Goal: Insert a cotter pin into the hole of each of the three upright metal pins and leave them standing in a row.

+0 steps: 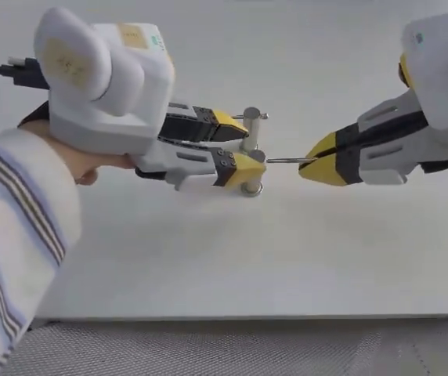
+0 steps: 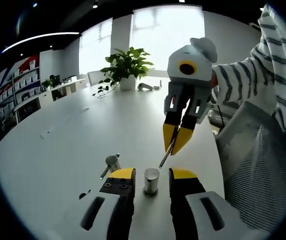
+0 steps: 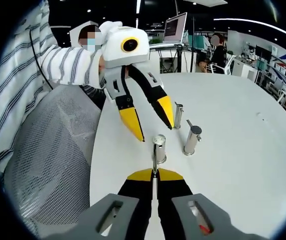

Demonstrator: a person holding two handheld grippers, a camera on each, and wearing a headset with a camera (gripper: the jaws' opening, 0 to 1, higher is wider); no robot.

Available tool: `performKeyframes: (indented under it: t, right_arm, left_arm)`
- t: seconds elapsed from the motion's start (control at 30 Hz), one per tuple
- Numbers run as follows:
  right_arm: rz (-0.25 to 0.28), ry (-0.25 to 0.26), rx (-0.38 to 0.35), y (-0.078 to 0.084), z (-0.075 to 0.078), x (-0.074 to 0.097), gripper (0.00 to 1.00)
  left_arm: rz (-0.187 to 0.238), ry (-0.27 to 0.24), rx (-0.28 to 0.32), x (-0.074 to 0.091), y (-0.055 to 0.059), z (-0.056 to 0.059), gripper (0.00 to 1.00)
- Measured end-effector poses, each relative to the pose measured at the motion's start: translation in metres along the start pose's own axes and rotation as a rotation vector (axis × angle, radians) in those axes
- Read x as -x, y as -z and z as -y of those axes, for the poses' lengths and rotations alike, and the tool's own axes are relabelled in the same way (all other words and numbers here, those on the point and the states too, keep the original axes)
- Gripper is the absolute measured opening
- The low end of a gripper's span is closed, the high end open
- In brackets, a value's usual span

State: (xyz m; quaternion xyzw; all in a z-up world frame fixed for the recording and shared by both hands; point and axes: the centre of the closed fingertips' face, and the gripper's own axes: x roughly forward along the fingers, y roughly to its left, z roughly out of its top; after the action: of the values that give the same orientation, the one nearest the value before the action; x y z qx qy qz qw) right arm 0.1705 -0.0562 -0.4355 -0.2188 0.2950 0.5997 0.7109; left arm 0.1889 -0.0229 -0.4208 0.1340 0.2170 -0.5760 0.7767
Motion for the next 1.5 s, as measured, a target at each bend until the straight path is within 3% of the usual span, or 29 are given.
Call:
performKeyframes:
  t: [0.5, 0.93, 1.3, 1.5]
  right_arm:
    - [0.025, -0.009, -0.02, 0.001, 0.001, -0.005, 0.0]
    - [0.034, -0.01, -0.014, -0.003, -0.004, -0.009, 0.0]
    - [-0.005, 0.004, 0.04, 0.0, 0.003, -0.019, 0.0]
    - [-0.02, -0.005, 0.026, -0.002, 0.003, -0.027, 0.0]
  left_arm:
    - [-0.054, 0.036, 0.008, -0.009, 0.015, -0.003, 0.1]
    - [-0.065, 0.044, -0.003, -0.01, 0.013, 0.004, 0.1]
    - [-0.071, 0.037, -0.01, -0.01, 0.013, 0.002, 0.09]
    - [-0.072, 0.038, -0.007, -0.01, 0.013, 0.002, 0.09]
